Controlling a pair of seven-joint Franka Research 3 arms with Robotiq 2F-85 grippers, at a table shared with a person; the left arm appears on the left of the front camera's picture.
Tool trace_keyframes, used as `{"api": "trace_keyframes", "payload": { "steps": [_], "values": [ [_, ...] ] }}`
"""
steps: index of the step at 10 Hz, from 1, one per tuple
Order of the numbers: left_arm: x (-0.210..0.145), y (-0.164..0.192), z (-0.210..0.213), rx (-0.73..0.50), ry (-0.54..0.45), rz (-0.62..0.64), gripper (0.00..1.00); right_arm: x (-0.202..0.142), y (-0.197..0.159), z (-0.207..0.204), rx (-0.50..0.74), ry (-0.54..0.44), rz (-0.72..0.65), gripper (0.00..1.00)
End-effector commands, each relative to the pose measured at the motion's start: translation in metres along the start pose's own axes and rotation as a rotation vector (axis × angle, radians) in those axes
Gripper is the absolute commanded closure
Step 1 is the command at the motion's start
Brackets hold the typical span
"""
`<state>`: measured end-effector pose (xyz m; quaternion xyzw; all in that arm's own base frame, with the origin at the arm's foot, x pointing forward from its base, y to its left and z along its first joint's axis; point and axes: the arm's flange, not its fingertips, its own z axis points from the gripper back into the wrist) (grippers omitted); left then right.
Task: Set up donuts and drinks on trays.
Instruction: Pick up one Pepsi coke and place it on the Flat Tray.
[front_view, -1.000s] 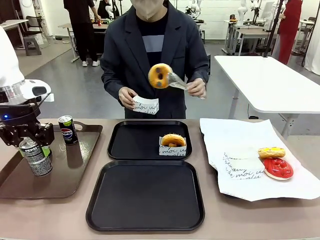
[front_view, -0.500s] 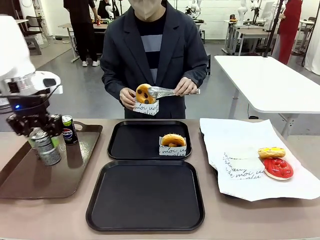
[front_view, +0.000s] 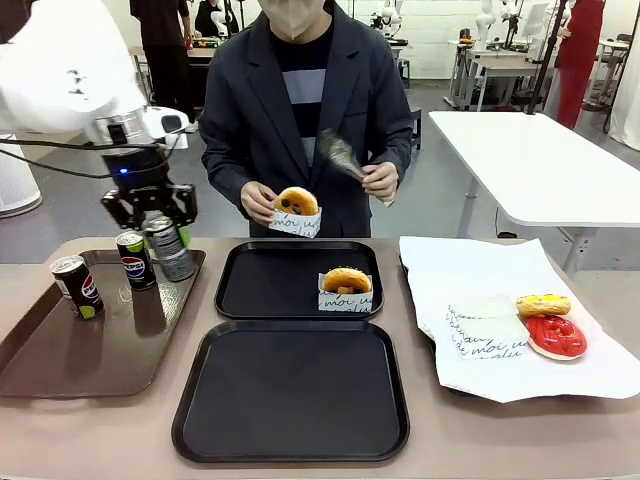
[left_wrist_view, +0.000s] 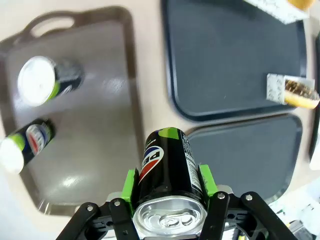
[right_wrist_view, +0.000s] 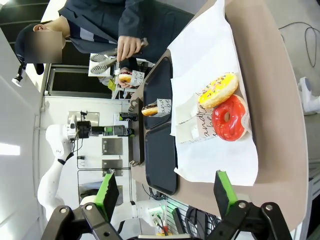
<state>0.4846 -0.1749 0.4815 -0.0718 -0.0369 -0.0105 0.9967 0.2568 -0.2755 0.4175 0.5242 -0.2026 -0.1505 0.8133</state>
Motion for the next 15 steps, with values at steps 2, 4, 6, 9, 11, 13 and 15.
{"api": "trace_keyframes", "payload": {
  "steps": [2,4,6,9,11,13,15],
  "values": [
    [-0.002,0.006,-0.014,-0.015,0.046,-0.003,0.41,0.0,-0.001,0.001,0.002,0.012,-0.002,0.0],
    [-0.086,0.06,-0.012,0.026,0.116,-0.104,0.41,0.0,-0.001,0.001,0.002,0.012,-0.002,0.0],
    [-0.131,0.081,-0.006,0.031,0.062,-0.141,0.41,0.0,-0.001,0.001,0.002,0.012,-0.002,0.0],
    [-0.116,0.074,-0.007,0.042,0.059,-0.125,0.41,0.0,-0.001,0.001,0.002,0.012,-0.002,0.0],
    [-0.096,0.045,0.001,0.084,0.016,-0.107,0.41,0.0,-0.001,0.001,0.002,0.012,-0.002,0.0],
    [-0.064,0.0,0.011,0.136,-0.023,-0.091,0.41,0.0,-0.001,0.001,0.002,0.012,-0.002,0.0],
    [-0.013,-0.049,0.006,0.228,-0.051,-0.021,0.41,0.0,-0.001,0.001,0.002,0.012,-0.002,0.0]
  ]
}}
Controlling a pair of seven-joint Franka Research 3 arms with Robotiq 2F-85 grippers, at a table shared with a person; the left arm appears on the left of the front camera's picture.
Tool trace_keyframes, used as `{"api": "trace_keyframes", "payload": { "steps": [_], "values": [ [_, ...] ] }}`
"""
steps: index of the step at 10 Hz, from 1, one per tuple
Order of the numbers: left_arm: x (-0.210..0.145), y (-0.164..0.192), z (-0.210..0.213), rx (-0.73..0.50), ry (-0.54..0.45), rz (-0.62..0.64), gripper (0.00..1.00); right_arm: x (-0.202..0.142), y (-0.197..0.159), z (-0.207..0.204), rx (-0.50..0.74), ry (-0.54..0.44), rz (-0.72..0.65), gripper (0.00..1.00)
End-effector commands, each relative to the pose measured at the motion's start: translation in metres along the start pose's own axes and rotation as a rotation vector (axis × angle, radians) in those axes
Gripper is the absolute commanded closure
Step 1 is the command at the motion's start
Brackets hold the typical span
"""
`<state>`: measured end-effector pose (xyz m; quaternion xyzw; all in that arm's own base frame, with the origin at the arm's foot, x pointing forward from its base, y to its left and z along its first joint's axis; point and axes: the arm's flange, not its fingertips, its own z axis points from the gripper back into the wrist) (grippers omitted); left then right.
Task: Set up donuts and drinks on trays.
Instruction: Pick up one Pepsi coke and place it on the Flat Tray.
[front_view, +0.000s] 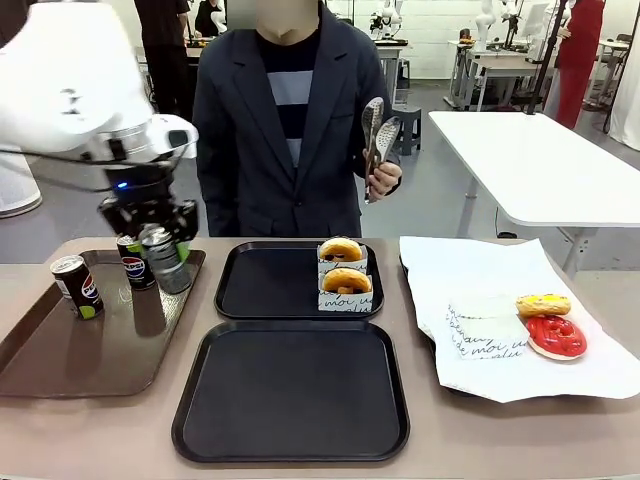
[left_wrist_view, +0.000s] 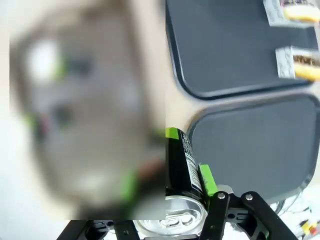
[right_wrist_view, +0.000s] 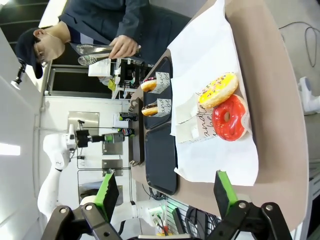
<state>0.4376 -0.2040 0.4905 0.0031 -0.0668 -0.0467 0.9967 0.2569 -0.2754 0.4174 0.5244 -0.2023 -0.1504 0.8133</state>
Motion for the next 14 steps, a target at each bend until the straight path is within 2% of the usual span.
{"api": "trace_keyframes", "payload": {
  "steps": [1,4,7,12,14],
  "values": [
    [0.054,-0.033,-0.007,0.099,0.029,0.072,0.41,0.0,-0.001,0.001,0.002,0.011,-0.001,0.0],
    [0.096,-0.082,-0.029,0.102,0.035,0.08,0.41,0.0,-0.001,0.001,0.002,0.011,-0.001,0.0],
    [0.109,-0.117,-0.049,0.076,0.022,0.056,0.41,0.0,-0.001,0.001,0.002,0.011,-0.001,0.0],
    [0.113,-0.127,-0.111,0.069,0.08,-0.035,0.41,0.0,-0.001,0.001,0.002,0.011,-0.001,0.0],
    [0.113,-0.127,-0.134,0.102,0.103,-0.053,0.41,0.0,-0.001,0.001,0.002,0.011,-0.001,0.0]
  ]
}}
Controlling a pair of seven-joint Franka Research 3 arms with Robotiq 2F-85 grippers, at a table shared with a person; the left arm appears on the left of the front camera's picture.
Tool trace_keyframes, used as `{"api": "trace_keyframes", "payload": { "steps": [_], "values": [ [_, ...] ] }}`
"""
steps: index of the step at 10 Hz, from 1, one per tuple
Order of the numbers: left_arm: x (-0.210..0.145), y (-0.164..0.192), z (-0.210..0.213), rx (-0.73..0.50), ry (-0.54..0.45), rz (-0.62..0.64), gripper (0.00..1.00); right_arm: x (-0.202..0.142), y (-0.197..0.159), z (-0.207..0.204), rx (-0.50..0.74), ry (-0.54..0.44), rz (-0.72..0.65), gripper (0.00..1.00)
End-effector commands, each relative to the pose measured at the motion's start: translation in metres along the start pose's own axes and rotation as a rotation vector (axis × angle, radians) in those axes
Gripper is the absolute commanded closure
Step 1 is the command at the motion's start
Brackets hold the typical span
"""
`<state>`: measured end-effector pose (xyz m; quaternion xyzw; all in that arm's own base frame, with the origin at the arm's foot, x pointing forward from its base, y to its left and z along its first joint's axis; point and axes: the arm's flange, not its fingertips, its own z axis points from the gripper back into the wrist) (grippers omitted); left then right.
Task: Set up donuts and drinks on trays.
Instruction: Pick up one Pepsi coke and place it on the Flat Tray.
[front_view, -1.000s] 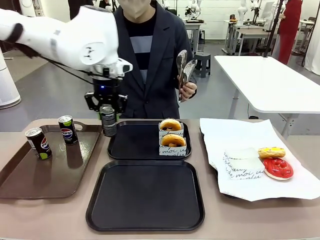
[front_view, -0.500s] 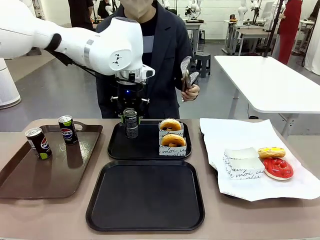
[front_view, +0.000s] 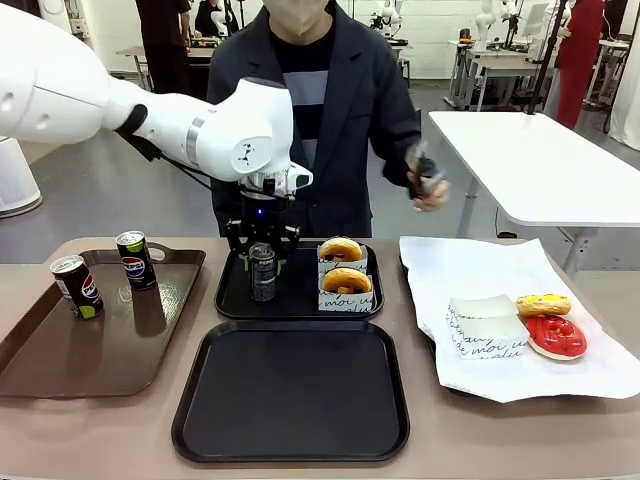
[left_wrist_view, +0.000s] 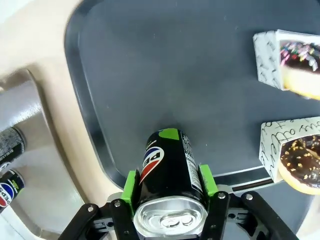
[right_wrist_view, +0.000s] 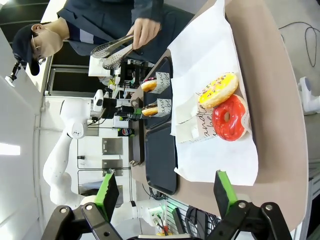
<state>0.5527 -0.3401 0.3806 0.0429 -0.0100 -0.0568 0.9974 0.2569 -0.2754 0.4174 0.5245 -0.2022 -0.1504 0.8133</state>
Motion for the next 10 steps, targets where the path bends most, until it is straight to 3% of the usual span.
{"api": "trace_keyframes", "payload": {
  "steps": [1,2,10],
  "values": [
    [0.001,-0.002,-0.011,0.027,-0.013,-0.048,0.41,0.0,-0.001,0.001,0.002,0.011,-0.001,0.0],
    [-0.001,-0.001,-0.008,0.017,-0.017,-0.067,0.0,0.0,-0.001,0.001,0.002,0.011,-0.001,0.0],
    [-0.011,0.011,0.021,0.016,-0.017,-0.059,0.0,0.0,-0.001,0.001,0.002,0.011,-0.001,0.0]
  ]
}}
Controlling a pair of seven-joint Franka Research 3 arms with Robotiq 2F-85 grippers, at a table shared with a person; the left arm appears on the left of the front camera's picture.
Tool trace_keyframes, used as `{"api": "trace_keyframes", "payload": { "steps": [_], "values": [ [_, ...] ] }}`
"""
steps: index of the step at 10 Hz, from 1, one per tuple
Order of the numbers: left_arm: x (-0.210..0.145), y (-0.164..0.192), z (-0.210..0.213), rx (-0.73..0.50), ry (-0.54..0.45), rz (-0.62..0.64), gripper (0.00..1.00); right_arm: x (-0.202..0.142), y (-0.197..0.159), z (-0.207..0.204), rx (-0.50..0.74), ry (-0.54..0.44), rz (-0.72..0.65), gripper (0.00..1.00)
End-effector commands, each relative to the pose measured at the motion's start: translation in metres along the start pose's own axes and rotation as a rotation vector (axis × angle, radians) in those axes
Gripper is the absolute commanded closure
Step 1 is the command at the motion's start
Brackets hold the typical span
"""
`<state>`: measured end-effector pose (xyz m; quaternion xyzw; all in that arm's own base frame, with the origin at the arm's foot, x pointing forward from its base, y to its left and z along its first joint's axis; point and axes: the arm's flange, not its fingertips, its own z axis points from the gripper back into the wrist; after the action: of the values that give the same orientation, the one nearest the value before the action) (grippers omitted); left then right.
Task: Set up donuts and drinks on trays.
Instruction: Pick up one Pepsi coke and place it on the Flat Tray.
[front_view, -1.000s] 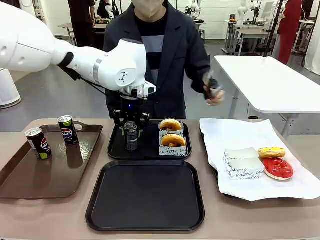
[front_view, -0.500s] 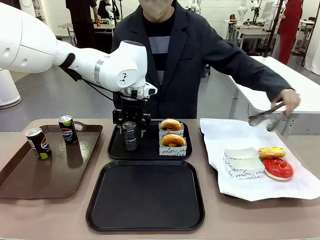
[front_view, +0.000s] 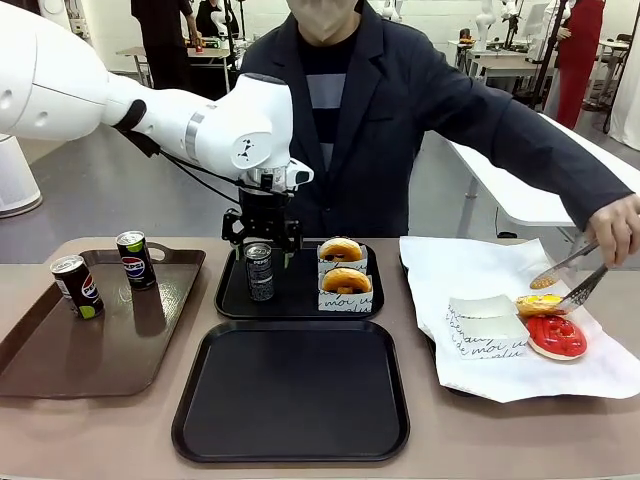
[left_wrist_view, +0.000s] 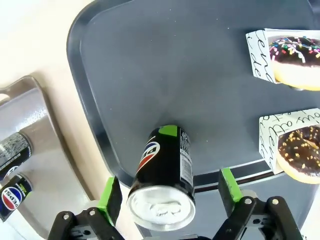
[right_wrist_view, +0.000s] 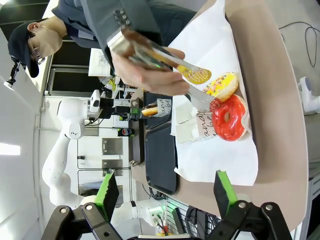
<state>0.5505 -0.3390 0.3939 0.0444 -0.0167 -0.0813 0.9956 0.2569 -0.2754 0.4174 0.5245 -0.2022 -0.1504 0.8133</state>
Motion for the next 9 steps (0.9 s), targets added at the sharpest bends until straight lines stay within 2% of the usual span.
{"api": "trace_keyframes", "payload": {
  "steps": [1,5,8,9],
  "values": [
    [-0.016,0.009,0.019,0.04,-0.007,-0.01,0.0,0.0,-0.001,0.001,0.002,0.011,-0.001,0.0],
    [-0.071,0.018,0.086,0.01,-0.054,-0.061,0.0,0.0,-0.001,0.001,0.002,0.011,-0.001,0.0],
    [-0.101,0.041,0.105,-0.018,-0.063,-0.058,0.0,0.0,-0.001,0.001,0.002,0.011,-0.001,0.0],
    [-0.077,0.015,0.11,0.021,-0.07,-0.047,0.0,0.0,-0.001,0.001,0.002,0.011,-0.001,0.0]
  ]
}}
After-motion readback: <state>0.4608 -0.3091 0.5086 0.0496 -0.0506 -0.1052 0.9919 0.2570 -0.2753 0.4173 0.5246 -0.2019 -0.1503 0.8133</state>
